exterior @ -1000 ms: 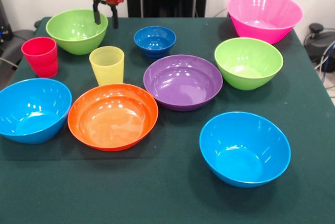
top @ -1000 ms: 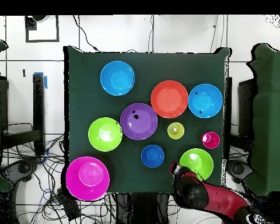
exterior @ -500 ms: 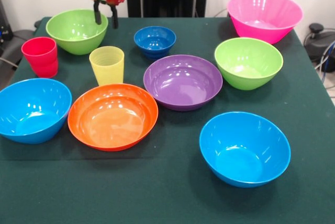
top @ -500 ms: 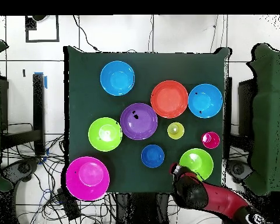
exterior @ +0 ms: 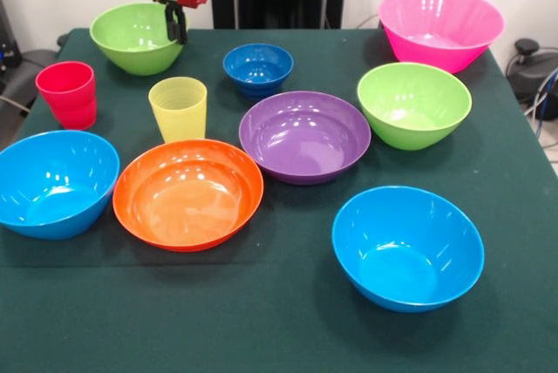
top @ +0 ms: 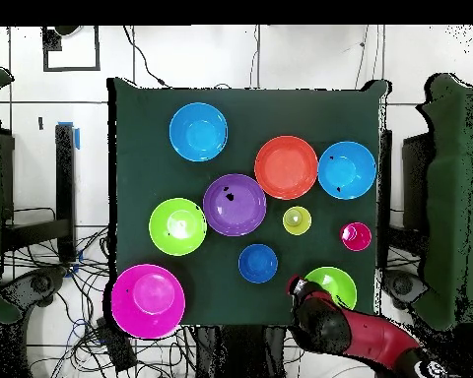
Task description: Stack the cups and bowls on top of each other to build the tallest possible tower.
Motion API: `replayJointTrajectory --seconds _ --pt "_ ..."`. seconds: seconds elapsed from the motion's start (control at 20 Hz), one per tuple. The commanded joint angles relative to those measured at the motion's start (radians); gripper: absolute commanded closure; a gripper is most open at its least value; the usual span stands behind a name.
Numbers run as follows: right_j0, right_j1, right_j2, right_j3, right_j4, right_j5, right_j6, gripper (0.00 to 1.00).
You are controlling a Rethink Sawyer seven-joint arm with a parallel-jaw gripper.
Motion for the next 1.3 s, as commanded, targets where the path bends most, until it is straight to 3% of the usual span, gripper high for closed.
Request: replayJointTrajectory --seconds 0.05,0.75,1.3 --pt "0.064 0.044 0.038 -0.073 -0.056 0.051 0.014 1.00" --pt "0.052 0.030 0.054 -0.058 -0.045 0.073 0.010 1.00" --pt "-0.034 -0.046 0.107 0.030 -0.055 0.130 -0.029 1.00"
